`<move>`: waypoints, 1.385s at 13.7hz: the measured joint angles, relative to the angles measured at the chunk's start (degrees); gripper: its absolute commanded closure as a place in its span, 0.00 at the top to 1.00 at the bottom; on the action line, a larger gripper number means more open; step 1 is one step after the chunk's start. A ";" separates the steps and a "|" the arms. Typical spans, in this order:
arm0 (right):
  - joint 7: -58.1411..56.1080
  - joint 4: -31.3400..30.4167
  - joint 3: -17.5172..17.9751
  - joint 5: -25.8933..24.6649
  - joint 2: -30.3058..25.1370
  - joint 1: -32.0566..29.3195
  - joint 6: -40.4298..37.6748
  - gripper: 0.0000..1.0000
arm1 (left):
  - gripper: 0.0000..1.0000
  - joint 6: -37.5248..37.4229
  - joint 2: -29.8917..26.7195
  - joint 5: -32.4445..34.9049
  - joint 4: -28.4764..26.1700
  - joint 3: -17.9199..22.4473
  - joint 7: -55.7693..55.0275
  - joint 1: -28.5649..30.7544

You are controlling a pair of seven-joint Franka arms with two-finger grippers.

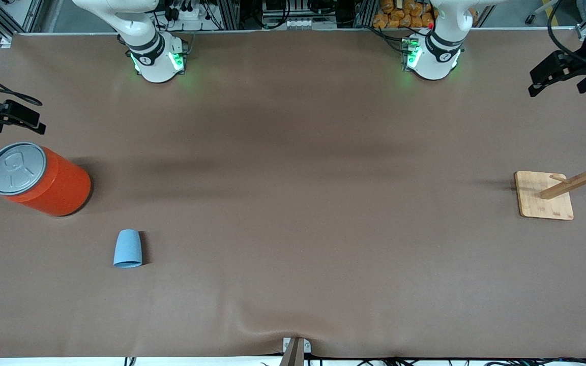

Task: Flip cup
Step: 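Move the right gripper down toward the upside-down light blue cup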

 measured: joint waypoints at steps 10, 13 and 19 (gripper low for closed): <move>-0.02 -0.02 0.18 0.02 1.59 0.63 1.64 1.00 | 1.00 -0.33 0.49 0.00 0.38 0.02 0.02 0.98; -0.13 -0.58 0.18 0.02 3.02 0.72 4.06 1.00 | 1.00 -0.33 0.73 0.00 0.39 0.01 0.08 0.97; -7.31 -3.50 0.25 0.01 7.03 2.85 9.77 1.00 | 1.00 -0.44 0.85 0.00 0.38 0.02 1.23 1.48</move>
